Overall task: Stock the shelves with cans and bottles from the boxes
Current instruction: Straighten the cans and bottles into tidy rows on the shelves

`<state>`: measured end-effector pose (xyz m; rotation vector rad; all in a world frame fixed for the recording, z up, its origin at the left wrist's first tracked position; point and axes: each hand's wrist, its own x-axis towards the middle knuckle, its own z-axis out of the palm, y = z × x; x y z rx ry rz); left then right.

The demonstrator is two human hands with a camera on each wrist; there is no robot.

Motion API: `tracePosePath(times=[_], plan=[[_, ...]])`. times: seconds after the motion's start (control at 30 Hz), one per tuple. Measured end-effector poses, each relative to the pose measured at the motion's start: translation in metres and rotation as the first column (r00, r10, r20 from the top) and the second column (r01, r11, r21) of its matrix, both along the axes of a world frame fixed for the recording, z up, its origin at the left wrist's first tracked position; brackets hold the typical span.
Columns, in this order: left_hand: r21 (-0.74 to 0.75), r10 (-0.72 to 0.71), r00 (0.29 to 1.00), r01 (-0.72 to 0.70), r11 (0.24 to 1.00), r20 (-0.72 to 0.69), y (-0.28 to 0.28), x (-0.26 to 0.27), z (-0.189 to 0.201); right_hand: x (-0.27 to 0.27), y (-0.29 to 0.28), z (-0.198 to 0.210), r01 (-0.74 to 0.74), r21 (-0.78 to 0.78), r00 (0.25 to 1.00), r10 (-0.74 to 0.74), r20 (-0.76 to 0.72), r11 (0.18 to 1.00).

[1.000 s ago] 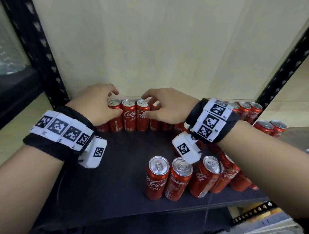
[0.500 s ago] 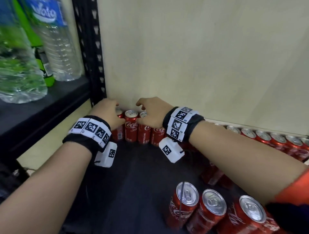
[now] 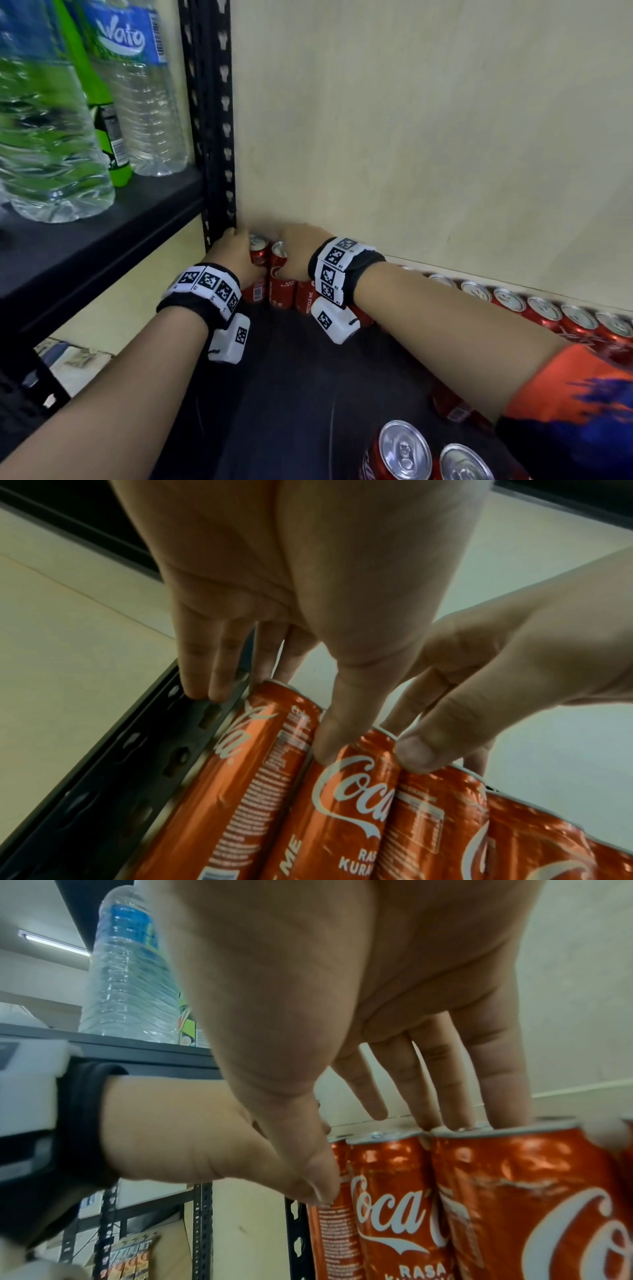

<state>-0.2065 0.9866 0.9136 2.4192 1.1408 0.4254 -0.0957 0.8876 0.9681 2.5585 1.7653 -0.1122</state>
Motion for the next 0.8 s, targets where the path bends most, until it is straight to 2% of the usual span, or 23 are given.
tracePosePath(times=[0.3, 0.43, 0.5, 0.6, 0.8], plan=[[0.015, 0.020, 0.999, -0.020, 1.000, -0.027, 0.005, 0.014, 0.006, -0.002, 0.012, -0.006, -0.020, 0.049, 0.998, 0.017, 0.060, 0.999], [0.014, 0.042, 0.996, -0.041, 0.999, -0.084, 0.003, 0.008, 0.004, -0.007, 0.011, -0.005, -0.024, -0.005, 0.994, 0.025, 0.103, 1.000], [0.030, 0.043, 0.996, -0.041, 0.999, -0.084, 0.002, 0.004, -0.001, -0.010, 0.011, -0.003, -0.068, -0.001, 0.994, 0.067, 0.091, 0.998], [0.070, 0.019, 0.997, -0.014, 0.997, -0.079, -0.001, -0.004, -0.006, -0.016, 0.008, -0.002, -0.090, -0.078, 0.991, 0.097, 0.088, 0.993], [0.078, -0.015, 0.999, 0.018, 0.997, -0.044, -0.011, -0.016, -0.006, -0.025, 0.000, -0.003, -0.080, -0.030, 0.997, 0.080, -0.010, 0.996]])
